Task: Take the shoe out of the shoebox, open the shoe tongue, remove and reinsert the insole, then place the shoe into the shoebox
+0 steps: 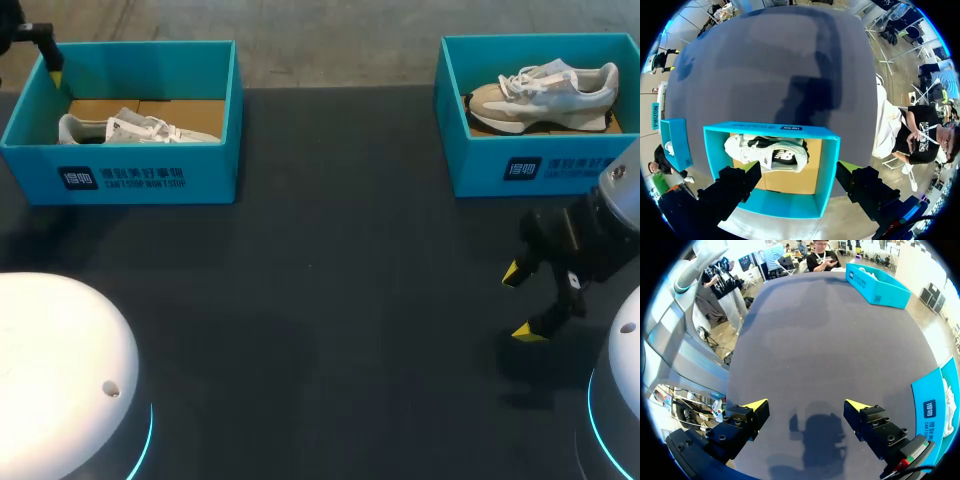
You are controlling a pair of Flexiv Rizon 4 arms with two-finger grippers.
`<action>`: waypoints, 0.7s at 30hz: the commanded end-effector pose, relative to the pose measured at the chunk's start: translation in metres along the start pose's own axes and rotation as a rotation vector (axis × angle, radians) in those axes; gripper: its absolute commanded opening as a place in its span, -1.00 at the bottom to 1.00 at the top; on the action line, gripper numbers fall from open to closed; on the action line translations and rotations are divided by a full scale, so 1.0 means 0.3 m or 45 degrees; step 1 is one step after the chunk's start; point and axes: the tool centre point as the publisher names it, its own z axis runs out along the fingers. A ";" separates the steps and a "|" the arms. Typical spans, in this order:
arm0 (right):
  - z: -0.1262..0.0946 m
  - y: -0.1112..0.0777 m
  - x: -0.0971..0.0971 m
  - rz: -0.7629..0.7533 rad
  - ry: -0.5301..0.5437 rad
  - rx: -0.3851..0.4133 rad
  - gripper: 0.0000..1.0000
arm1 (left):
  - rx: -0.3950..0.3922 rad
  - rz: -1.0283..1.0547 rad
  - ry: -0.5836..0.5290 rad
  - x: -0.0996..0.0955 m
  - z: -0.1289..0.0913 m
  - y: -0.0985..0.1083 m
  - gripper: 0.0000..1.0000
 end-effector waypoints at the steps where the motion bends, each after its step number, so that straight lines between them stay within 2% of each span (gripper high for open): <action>1: 0.003 0.001 0.005 0.001 -0.005 0.004 1.00 | -0.003 0.000 0.002 0.000 0.000 -0.004 1.00; 6: -0.024 0.046 -0.041 -0.030 -0.037 0.049 1.00 | -0.003 0.000 0.002 0.000 0.000 -0.004 1.00; 10: -0.068 0.066 -0.090 0.010 -0.059 0.131 1.00 | -0.003 0.000 0.002 0.000 0.000 -0.004 1.00; 14: -0.131 0.071 -0.166 0.145 -0.091 0.271 1.00 | -0.003 0.000 0.002 0.000 0.000 -0.004 1.00; 21: -0.236 0.067 -0.300 0.400 -0.153 0.344 1.00 | -0.003 0.000 0.002 0.000 0.000 -0.004 1.00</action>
